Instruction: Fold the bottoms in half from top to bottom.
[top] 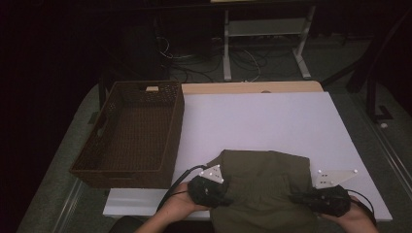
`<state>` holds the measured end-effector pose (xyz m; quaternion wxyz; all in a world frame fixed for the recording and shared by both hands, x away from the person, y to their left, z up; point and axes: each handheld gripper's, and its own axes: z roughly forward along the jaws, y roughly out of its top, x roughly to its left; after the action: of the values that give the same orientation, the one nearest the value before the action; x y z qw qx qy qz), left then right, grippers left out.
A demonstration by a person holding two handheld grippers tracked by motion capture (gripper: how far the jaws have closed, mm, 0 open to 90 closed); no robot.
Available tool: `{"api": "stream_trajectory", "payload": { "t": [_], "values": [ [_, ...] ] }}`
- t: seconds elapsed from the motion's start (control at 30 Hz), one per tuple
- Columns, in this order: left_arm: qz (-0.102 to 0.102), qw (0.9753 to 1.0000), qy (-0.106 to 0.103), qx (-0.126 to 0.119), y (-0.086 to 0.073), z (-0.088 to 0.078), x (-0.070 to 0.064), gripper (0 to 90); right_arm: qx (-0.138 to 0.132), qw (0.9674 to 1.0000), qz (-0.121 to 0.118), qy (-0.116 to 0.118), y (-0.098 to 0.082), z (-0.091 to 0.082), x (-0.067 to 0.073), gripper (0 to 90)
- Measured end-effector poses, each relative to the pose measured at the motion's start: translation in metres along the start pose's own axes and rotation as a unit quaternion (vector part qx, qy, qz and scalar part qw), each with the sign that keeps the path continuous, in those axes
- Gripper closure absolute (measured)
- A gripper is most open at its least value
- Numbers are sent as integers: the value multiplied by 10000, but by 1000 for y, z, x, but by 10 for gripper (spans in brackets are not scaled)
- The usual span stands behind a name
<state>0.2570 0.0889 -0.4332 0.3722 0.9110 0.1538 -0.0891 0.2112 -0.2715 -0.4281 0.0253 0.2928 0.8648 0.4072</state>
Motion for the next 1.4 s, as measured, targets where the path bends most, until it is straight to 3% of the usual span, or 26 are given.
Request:
{"api": "stream_trajectory", "payload": {
  "t": [0.1, 0.23, 0.37, 0.5, 0.6, 0.73, 0.9, 1.03, 1.17, 1.4],
  "values": [
    [17, 10000, -7, 65, 1, 1, 0, 713, 72, 10000, -10, 30, 0, 2, -2, 832],
    [-30, 10000, -44, -14, 2, -3, 1, 583, 34, 10000, 41, 71, -1, 4, -3, 675],
    [-89, 9997, -22, -236, 4, -15, 4, 527, -215, 9997, 98, -60, 2, 0, -3, 553],
    [-209, 9981, 12, -587, 7, -29, 9, 522, -545, 9982, 185, -160, 9, -7, -6, 527],
    [-245, 9967, 176, -750, 9, -35, 12, 553, -642, 9973, 196, -311, 17, -10, -11, 565],
    [-358, 9945, 444, -883, 16, -40, 19, 646, -659, 9964, 302, -435, 25, -8, -22, 692],
    [-482, 9906, 682, -1087, 27, -38, 35, 792, -494, 9965, 317, -601, 34, 0, -37, 846],
    [-541, 9894, 781, -1095, 37, -28, 52, 885, -269, 9974, 319, -596, 40, 12, -48, 889],
    [-601, 9913, 788, -861, 37, -11, 62, 893, -18, 9972, 321, -682, 41, 25, -55, 891],
    [-506, 9958, 638, -414, 28, 6, 56, 893, 227, 9961, 532, -672, 29, 28, -61, 891]
  ]
}}
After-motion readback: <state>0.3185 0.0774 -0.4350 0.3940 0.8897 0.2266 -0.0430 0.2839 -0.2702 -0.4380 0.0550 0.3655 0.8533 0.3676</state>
